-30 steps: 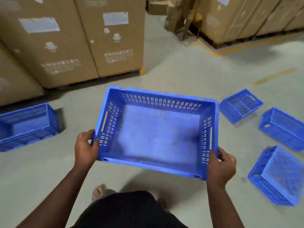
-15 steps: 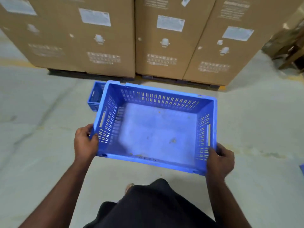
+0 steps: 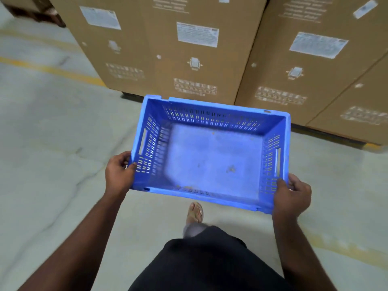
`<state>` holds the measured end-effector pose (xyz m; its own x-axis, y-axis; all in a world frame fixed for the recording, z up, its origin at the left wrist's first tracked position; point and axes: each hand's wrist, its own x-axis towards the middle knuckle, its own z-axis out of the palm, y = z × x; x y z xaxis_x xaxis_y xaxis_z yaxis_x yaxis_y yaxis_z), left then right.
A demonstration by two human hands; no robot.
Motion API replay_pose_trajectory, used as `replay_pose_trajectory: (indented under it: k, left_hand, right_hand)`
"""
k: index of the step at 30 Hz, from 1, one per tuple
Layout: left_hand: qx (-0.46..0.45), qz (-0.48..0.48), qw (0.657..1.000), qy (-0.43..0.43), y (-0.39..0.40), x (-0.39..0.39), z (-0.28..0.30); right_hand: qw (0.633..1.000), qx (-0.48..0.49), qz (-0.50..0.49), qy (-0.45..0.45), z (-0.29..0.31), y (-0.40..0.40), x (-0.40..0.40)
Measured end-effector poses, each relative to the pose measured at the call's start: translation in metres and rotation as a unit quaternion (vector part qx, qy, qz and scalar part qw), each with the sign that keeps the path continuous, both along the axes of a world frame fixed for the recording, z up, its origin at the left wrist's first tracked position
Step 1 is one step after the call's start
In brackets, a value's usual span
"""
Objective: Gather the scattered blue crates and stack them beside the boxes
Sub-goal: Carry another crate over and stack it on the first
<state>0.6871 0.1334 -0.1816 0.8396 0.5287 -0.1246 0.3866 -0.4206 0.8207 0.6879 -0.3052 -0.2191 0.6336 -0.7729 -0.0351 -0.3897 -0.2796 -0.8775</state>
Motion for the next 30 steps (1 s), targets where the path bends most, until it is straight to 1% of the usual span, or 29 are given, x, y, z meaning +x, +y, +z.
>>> replay_pose_trajectory:
  k: [5, 10, 13, 15, 19, 21, 23, 26, 30]
  left_hand:
    - [-0.007, 0.014, 1.000, 0.003, 0.048, 0.106, -0.001]
    - [-0.043, 0.002, 0.999, 0.018, 0.087, 0.210, -0.008]
    - [-0.082, 0.004, 0.996, 0.037, 0.108, 0.283, -0.027]
    - [-0.089, -0.020, 0.994, 0.060, 0.122, 0.327, -0.047]
    - [-0.038, -0.088, 0.989, 0.115, 0.149, 0.441, -0.118]
    - [0.002, -0.105, 0.986, 0.129, 0.153, 0.480, -0.158]
    - [0.035, -0.114, 0.982, 0.147, 0.156, 0.510, -0.202]
    - [0.078, -0.133, 0.974, 0.164, 0.155, 0.547, -0.271]
    - [0.126, -0.146, 0.969, 0.156, 0.140, 0.581, -0.351]
  right_hand:
    - [1.000, 0.006, 0.009, -0.023, -0.005, 0.052, 0.114]
    - [1.000, -0.015, 0.001, -0.006, -0.010, 0.094, 0.202]
    - [0.999, -0.040, 0.004, 0.007, -0.029, 0.116, 0.259]
    - [0.998, -0.053, 0.006, 0.020, -0.043, 0.124, 0.294]
    - [0.997, -0.081, -0.009, 0.008, -0.105, 0.138, 0.385]
    - [0.995, -0.102, -0.005, 0.017, -0.140, 0.140, 0.422]
    - [0.992, -0.117, 0.000, 0.043, -0.178, 0.138, 0.452]
    - [0.983, -0.163, 0.017, 0.084, -0.244, 0.127, 0.487]
    - [0.978, -0.159, 0.005, 0.133, -0.336, 0.112, 0.513]
